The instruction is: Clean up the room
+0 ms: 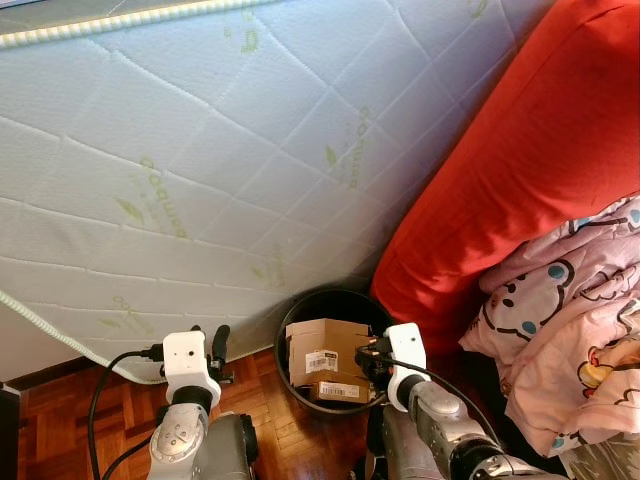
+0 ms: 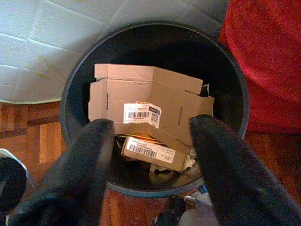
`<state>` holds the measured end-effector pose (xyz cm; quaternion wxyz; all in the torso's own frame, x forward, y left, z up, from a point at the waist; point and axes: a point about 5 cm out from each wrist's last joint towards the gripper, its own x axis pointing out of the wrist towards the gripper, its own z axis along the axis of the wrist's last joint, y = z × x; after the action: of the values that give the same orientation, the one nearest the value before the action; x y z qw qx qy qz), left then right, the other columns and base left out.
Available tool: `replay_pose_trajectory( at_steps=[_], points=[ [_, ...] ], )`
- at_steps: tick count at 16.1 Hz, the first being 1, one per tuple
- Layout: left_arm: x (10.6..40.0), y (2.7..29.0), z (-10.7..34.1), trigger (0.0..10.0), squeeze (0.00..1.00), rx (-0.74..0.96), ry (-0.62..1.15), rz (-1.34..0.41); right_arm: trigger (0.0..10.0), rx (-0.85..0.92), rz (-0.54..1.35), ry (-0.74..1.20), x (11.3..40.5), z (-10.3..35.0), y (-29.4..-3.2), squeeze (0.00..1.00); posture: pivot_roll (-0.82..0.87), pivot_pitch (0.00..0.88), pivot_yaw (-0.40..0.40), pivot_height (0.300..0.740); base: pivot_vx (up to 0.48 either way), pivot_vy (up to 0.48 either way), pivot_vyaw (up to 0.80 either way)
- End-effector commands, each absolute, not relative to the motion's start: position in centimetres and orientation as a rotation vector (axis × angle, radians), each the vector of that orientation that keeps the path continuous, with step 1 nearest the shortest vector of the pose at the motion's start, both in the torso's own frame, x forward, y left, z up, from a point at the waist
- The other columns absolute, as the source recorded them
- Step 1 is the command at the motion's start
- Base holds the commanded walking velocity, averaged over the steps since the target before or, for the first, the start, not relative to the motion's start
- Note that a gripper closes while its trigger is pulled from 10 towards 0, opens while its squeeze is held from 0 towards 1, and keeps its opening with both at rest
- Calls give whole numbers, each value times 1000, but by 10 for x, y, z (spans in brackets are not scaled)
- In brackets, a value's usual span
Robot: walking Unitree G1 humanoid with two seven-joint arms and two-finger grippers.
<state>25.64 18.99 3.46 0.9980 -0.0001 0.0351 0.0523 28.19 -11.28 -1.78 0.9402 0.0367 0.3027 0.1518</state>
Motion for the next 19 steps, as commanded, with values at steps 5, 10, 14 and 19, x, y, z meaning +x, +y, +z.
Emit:
replay_pose_trajectory(
  at_steps=[5,10,14,19],
  points=[
    [256,190,22,10000,0,1,153,109,10000,117,173,670,261,-36,-135,0,1,157,-51,618,0,0,0],
    [254,201,0,10000,0,-60,284,169,10000,178,66,630,250,-42,-158,0,-22,117,-34,618,0,0,0],
    [250,203,-18,10000,0,-100,411,186,10000,124,59,726,232,-56,-161,0,-21,77,-25,618,0,0,0],
    [238,205,-37,10000,0,-79,524,160,10000,129,-47,772,217,-64,-179,0,-22,31,-20,618,0,0,0]
  ],
)
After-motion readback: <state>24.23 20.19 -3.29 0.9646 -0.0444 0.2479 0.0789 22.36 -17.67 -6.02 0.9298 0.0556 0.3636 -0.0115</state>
